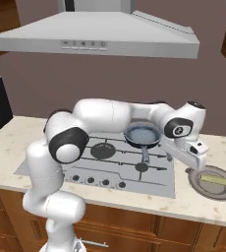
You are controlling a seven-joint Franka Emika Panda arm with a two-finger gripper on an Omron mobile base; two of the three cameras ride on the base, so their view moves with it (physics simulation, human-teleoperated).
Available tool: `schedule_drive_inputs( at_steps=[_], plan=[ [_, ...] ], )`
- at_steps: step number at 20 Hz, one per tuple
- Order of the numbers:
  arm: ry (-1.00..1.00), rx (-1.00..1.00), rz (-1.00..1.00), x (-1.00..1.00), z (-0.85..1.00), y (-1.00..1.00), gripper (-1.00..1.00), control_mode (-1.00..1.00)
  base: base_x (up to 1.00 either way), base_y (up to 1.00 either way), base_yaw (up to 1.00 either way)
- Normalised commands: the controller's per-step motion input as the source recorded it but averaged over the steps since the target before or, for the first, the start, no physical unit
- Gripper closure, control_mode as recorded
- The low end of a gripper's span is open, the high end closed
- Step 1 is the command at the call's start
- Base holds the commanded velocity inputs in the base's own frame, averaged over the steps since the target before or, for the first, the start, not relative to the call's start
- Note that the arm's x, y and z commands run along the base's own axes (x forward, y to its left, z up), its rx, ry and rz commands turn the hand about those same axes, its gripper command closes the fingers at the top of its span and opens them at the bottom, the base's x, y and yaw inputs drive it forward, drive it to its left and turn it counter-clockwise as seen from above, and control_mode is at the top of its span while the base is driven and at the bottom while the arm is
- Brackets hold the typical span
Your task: Pick up the butter stick and place it in the pan. Then turn on the burner for the pan.
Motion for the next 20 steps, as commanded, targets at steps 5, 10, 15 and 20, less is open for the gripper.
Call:
schedule_drive_inputs(
  at_steps=[5, 10, 15, 20],
  plan=[
    [0.06, 0.0, -0.17, 0.09, -0.12, -0.48, -1.0, -1.0, 0.0, 0.0, 0.0],
    [0.08, 0.0, -0.15, 0.15, -0.03, -0.36, -1.0, -1.0, 0.0, 0.0, 0.0],
    [0.07, 0.0, -0.13, 0.27, -0.1, -0.24, -1.0, -1.0, 0.0, 0.0, 0.0],
    [0.07, 0.0, -0.11, 0.3, -0.2, -0.2, -1.0, -1.0, 0.0, 0.0, 0.0]
  ],
)
